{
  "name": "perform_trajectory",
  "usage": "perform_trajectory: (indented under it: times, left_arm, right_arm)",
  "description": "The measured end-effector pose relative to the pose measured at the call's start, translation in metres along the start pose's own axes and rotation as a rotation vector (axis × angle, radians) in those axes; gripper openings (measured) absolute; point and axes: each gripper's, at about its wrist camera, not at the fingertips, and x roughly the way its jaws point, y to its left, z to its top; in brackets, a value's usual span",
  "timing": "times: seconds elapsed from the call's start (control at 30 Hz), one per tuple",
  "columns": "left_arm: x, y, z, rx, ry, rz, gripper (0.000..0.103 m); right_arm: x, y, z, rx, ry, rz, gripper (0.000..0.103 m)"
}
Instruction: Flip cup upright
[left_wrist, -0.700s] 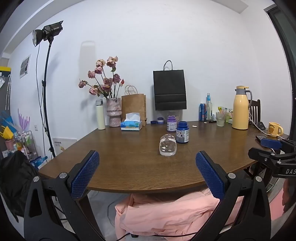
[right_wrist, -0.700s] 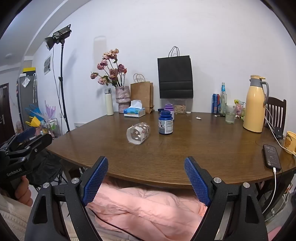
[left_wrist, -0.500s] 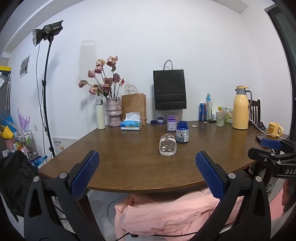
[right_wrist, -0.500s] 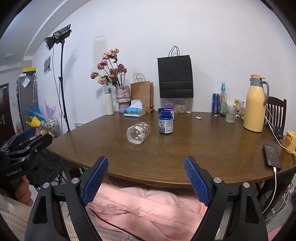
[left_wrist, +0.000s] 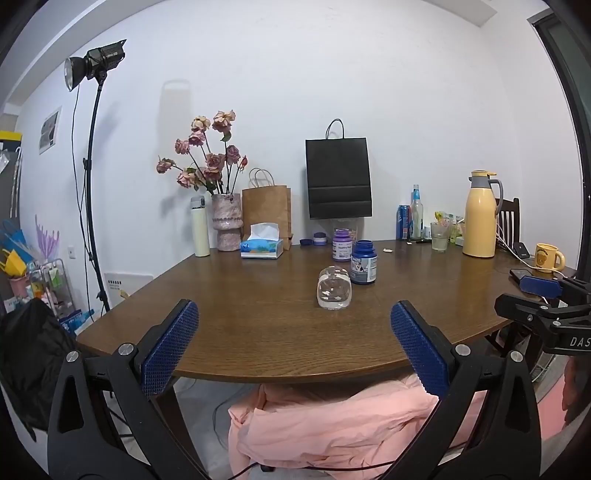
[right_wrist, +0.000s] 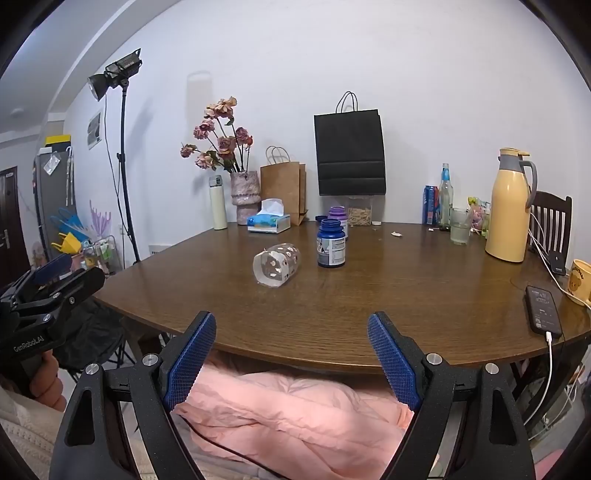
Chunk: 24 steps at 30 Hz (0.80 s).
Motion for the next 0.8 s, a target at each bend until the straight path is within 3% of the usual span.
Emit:
perform_trajectory:
  times: [0.8]
  left_arm:
    - [0.0012, 0.0019, -0.0018, 0.0, 0.003, 0.0, 0.103]
  right_arm:
    - [0.0004, -0.0002, -0.0004, 0.002, 0.001, 0.001, 0.089]
